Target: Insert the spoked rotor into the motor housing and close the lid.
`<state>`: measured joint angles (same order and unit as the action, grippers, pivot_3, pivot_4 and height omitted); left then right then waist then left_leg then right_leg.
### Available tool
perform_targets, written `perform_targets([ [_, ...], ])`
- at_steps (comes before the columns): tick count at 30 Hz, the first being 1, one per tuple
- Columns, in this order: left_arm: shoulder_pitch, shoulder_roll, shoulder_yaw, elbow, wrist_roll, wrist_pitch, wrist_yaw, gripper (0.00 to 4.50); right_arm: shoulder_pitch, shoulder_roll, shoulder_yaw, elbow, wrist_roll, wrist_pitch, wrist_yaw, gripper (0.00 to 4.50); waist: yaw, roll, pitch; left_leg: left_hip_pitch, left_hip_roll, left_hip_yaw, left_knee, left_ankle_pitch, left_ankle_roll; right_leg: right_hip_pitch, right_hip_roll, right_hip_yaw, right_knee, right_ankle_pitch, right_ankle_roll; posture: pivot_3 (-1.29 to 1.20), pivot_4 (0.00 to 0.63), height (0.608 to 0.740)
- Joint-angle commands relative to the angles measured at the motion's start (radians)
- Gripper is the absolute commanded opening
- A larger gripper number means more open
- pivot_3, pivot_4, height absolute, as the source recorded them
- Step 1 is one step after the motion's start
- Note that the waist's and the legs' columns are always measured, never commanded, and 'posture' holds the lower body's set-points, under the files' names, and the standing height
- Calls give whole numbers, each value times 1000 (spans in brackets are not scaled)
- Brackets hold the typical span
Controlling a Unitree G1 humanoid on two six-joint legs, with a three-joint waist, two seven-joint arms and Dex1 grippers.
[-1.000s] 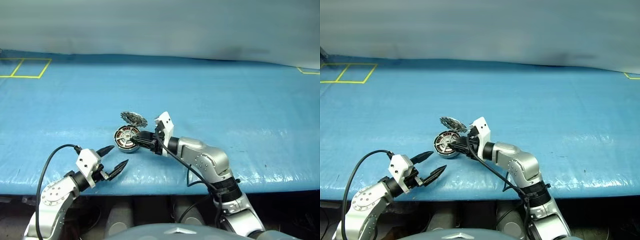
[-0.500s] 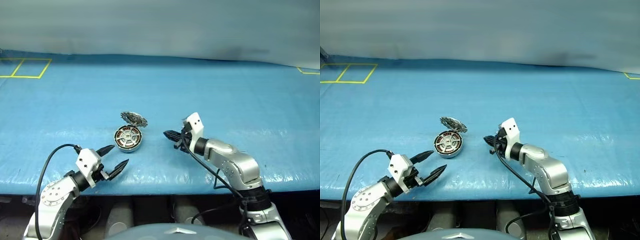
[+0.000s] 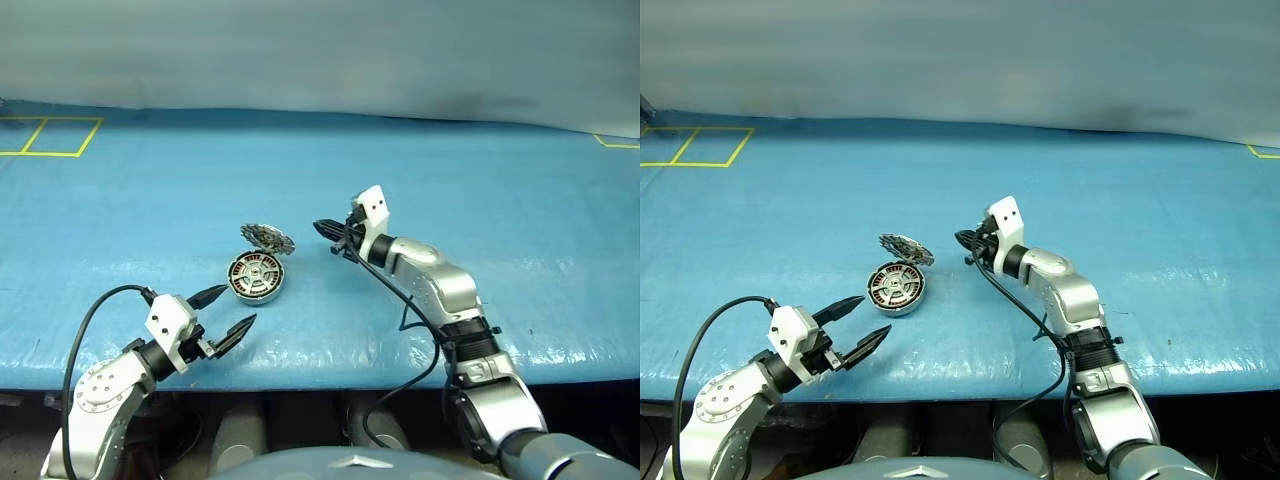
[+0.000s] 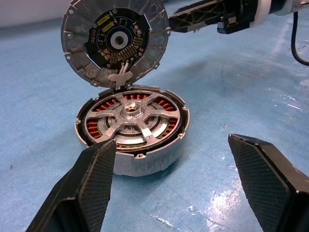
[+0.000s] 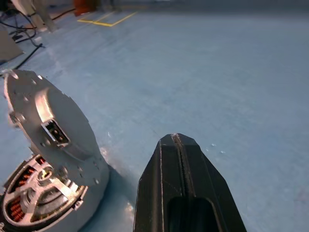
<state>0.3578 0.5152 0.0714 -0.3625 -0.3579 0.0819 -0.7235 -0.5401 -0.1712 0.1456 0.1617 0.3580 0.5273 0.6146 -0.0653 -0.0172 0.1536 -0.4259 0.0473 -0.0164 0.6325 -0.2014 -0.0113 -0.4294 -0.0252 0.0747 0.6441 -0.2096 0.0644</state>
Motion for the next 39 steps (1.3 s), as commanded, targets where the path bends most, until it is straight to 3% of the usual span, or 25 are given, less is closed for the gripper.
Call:
perform_targets([
  [1,-3,5,20,-41,-20,-4,-7,4039,-42,47,30,-20,14,-8,45,11,0,0,0,0,0,0,0,0,0,0,0,0,0,0,0,0,150,740],
  [13,20,21,45,-84,-30,2,-1,4039,60,99,146,-184,40,88,105,11,2,0,0,0,0,-1,0,0,0,0,0,-1,0,0,0,0,150,740],
  [19,21,26,57,-111,-48,4,-13,4039,119,117,210,-165,14,108,87,11,0,0,0,1,0,0,0,0,0,0,0,0,1,0,0,0,150,740],
  [32,-11,10,56,-111,-66,7,-12,4039,151,140,231,-68,-47,123,29,11,-1,-1,-1,3,0,0,0,0,0,2,0,0,1,0,0,0,150,740],
  [39,-56,-10,60,-92,-40,-11,18,4039,169,136,190,-127,-13,119,43,11,0,-1,-1,10,0,0,-1,0,0,3,0,0,0,-1,-1,0,150,740],
])
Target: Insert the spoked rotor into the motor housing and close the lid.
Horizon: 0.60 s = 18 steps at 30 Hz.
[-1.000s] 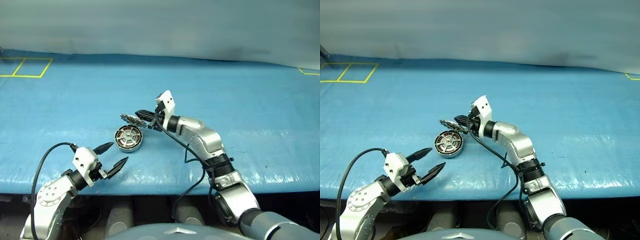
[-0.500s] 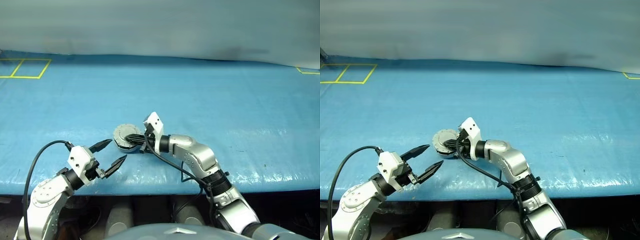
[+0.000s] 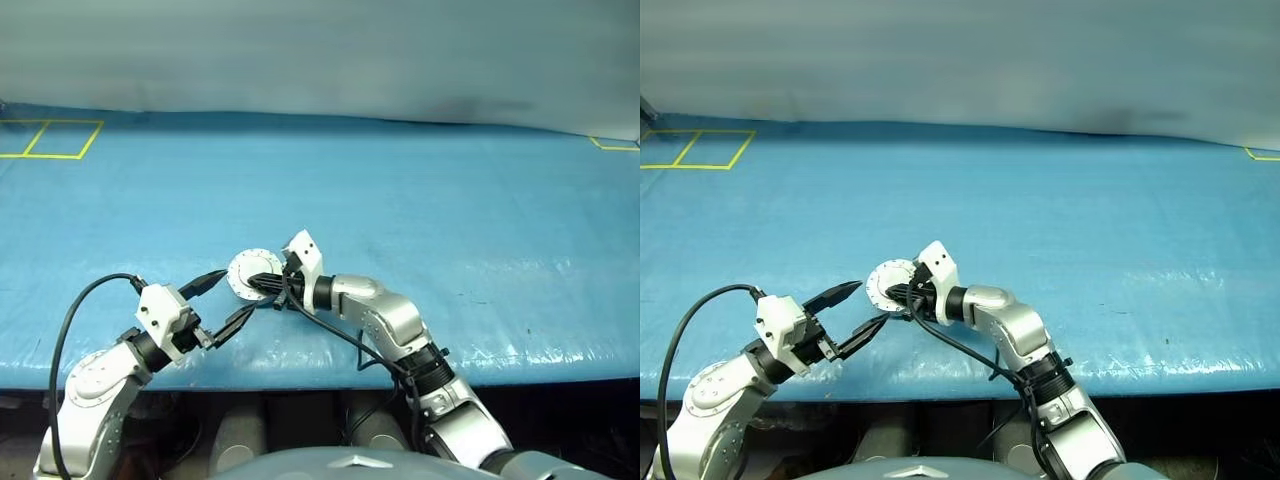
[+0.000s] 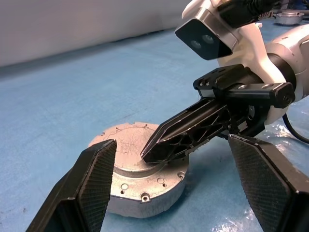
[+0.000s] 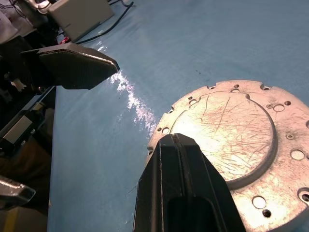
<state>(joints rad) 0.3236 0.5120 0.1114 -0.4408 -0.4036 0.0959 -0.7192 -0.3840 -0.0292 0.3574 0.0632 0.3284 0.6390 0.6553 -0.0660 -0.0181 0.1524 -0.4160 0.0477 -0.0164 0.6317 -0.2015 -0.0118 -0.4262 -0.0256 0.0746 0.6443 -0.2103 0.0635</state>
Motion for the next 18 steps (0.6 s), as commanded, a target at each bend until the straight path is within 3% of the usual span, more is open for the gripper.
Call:
perform_targets([
  [1,-28,-10,19,-10,8,-25,19,4039,12,-8,-32,-41,22,7,4,11,1,0,0,0,0,0,0,0,0,0,0,0,0,0,0,0,150,740],
  [11,-30,-7,5,28,62,-27,40,4039,-19,-17,-58,-91,17,-44,-1,11,0,0,0,-2,0,1,-3,0,0,1,1,1,1,-1,-1,0,150,740],
  [14,-21,-10,6,23,55,-27,38,4039,-28,-14,-49,-88,4,-67,-5,595,0,0,0,-2,0,1,-3,0,0,1,1,1,0,-1,-1,0,150,740],
  [18,5,-1,9,8,46,-16,32,4039,-35,-14,-26,-71,-21,-107,5,1925,-1,0,0,-2,0,1,-3,0,0,1,1,1,0,-1,-1,0,150,740],
])
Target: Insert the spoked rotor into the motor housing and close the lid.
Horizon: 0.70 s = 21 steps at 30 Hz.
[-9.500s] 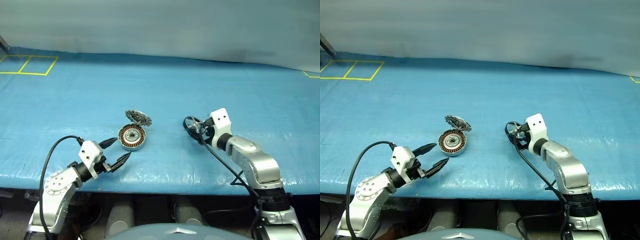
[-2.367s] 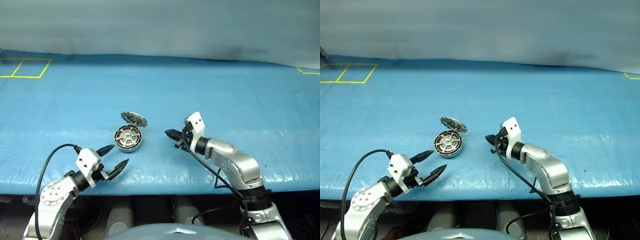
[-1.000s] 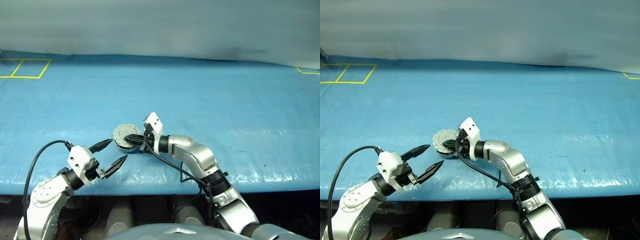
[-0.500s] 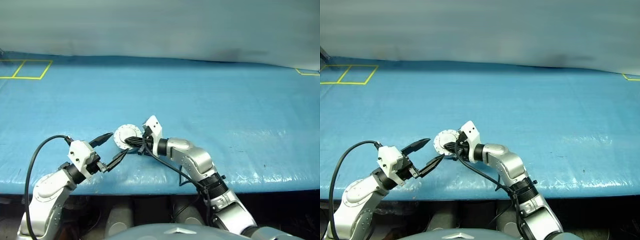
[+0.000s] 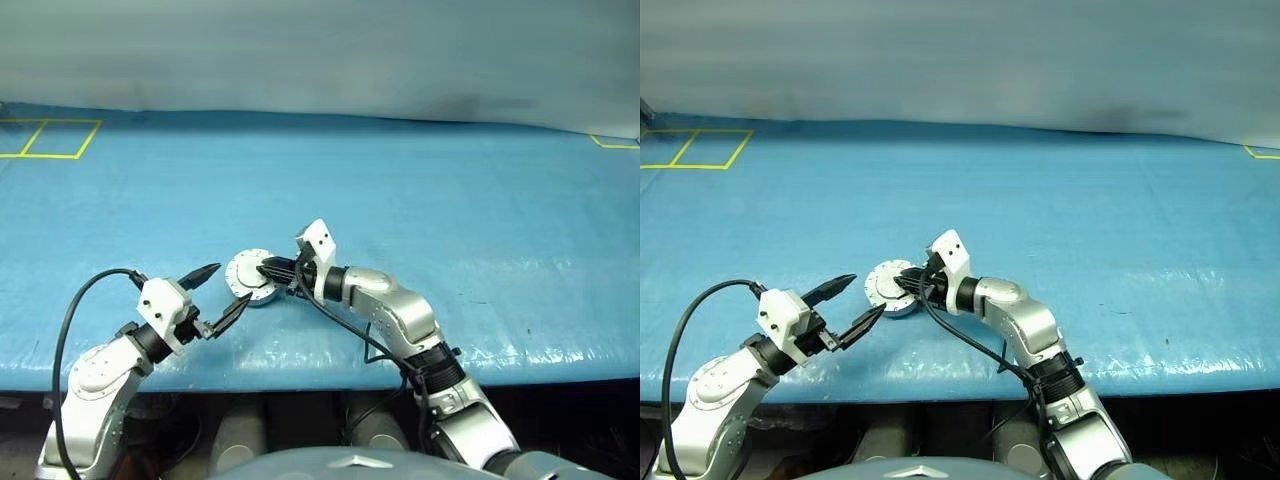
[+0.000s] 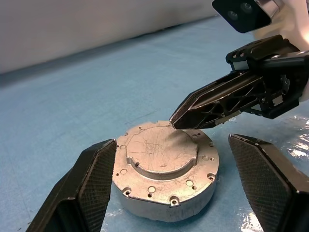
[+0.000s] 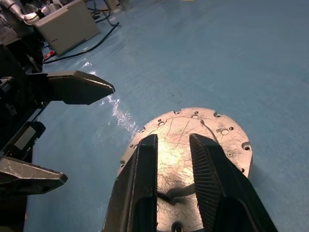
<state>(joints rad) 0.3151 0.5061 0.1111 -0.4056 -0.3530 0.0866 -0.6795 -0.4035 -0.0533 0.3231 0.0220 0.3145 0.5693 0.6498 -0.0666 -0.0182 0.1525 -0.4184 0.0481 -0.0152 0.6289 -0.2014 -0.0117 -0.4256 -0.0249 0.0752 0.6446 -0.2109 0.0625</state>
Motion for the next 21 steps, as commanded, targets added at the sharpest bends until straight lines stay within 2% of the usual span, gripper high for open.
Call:
perform_targets([
  [1,23,12,8,-32,-2,-2,-12,4039,-17,15,11,-23,-8,-41,11,2185,0,0,0,0,0,0,0,0,0,0,0,0,0,0,0,0,150,740],
  [14,59,19,2,-48,1,3,-25,4039,-25,45,62,95,-130,-222,-13,2185,0,0,0,0,1,0,0,0,0,-1,0,0,0,0,-1,0,150,740],
  [17,59,19,2,-47,1,3,-26,4039,-20,43,64,91,-131,-228,2,2721,0,0,0,0,0,1,0,0,0,-1,0,0,0,0,-1,0,150,740],
  [21,58,19,1,-46,1,2,-26,4039,-14,40,77,94,-156,-253,5,4020,0,0,0,0,1,1,0,0,0,-1,0,0,0,0,-1,0,150,740],
])
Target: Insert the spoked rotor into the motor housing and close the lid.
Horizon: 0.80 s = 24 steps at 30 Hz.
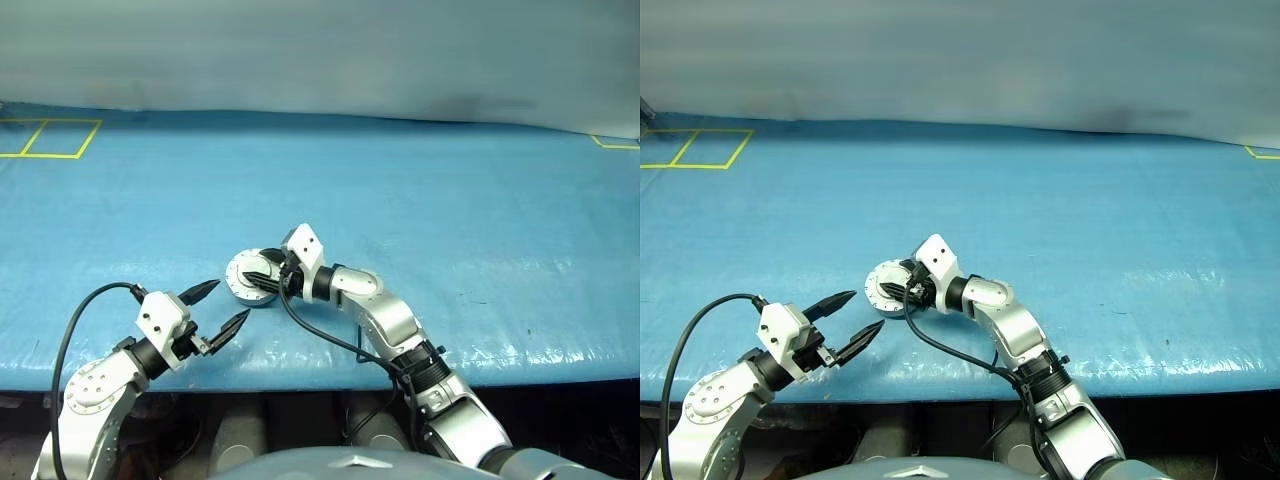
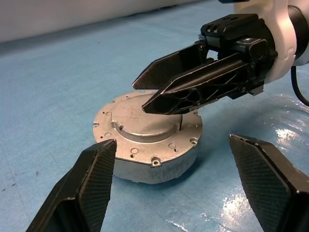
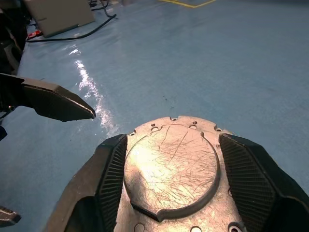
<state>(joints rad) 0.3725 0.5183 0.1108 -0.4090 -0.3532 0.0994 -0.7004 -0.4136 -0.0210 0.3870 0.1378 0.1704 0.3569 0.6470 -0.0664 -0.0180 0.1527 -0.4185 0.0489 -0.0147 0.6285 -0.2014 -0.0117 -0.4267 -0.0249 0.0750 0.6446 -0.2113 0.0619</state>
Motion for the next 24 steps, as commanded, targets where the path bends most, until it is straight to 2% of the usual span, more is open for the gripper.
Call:
perform_targets([
  [1,0,6,2,-42,1,-11,-5,4039,-2,7,19,-23,-17,-45,13,4349,0,0,0,0,0,0,0,0,0,0,0,0,0,0,0,0,150,740],
  [5,-4,-4,8,-39,6,-29,4,4039,3,10,31,-24,-24,-51,20,4349,0,0,0,0,0,0,0,0,0,0,0,0,0,0,0,0,150,740],
  [10,-26,-19,15,-48,-10,-39,14,4039,-9,29,-45,-50,37,-8,9,4349,1,0,0,0,0,0,0,0,0,0,0,0,0,0,0,0,150,740],
  [24,-16,-8,15,-35,-5,-34,-1,4039,7,20,20,3,-41,-43,18,4349,0,0,0,0,1,1,-1,0,0,0,0,0,0,0,-1,0,150,740],
])
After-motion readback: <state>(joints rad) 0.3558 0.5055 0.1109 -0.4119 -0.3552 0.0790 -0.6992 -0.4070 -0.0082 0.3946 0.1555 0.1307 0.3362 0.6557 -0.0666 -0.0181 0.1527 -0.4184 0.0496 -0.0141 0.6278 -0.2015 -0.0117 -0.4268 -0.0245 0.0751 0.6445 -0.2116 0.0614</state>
